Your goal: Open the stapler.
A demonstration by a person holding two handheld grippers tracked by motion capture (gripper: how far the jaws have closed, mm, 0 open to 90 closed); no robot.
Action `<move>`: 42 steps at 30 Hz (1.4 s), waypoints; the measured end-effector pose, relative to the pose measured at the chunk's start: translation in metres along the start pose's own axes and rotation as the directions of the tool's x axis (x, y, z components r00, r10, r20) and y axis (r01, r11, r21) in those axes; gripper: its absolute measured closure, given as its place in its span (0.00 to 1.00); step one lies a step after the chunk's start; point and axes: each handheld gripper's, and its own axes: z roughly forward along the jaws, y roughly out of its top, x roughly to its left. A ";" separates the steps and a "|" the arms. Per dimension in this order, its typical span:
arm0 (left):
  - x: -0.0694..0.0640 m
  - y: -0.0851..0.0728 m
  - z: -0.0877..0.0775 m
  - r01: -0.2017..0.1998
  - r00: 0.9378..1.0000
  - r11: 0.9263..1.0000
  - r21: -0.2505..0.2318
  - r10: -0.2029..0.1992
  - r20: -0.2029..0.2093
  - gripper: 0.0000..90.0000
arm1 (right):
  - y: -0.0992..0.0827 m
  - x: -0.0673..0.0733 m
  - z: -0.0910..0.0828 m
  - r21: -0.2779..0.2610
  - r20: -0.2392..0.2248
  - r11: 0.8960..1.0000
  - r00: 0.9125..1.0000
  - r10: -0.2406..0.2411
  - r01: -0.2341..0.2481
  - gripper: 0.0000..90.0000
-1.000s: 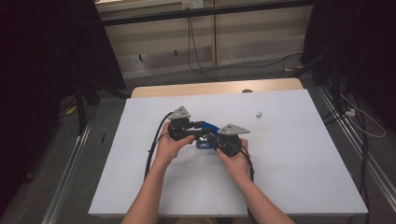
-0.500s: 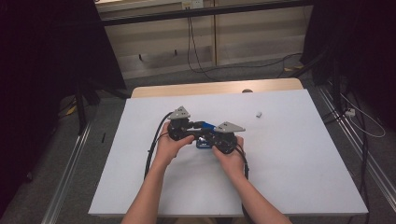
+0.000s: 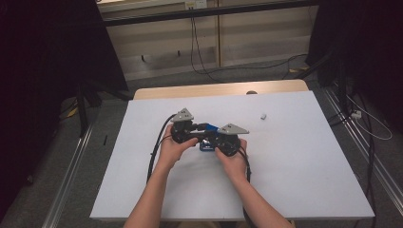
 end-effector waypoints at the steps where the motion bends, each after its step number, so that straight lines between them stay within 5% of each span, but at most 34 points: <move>1: 0.000 0.000 0.000 -0.001 1.000 1.000 -0.002 0.001 0.000 0.66 | 0.000 0.000 0.000 -0.001 0.002 1.000 1.000 0.004 -0.004 1.00; 13: 0.000 0.000 -0.002 -0.005 1.000 1.000 -0.013 0.005 -0.006 0.66 | 0.001 0.000 0.000 -0.016 0.004 1.000 1.000 -0.009 0.009 1.00; 24: 0.009 0.002 -0.024 0.008 1.000 0.999 -0.051 -0.009 -0.019 0.64 | 0.001 0.000 -0.001 -0.035 0.004 0.999 1.000 0.005 -0.005 1.00; 31: 0.021 -0.007 -0.037 0.028 0.998 0.999 -0.043 -0.030 -0.055 0.79 | 0.000 0.001 -0.002 -0.035 0.011 0.999 1.000 -0.003 0.004 1.00; 35: 0.023 -0.015 -0.028 0.030 0.997 1.000 0.007 -0.029 -0.067 0.92 | 0.000 0.002 -0.001 -0.035 0.008 0.999 1.000 -0.001 0.001 1.00; 42: 0.022 -0.023 -0.013 0.033 0.997 0.999 0.039 -0.031 -0.070 1.00 | 0.002 0.003 -0.002 -0.031 0.009 1.000 1.000 -0.005 0.005 1.00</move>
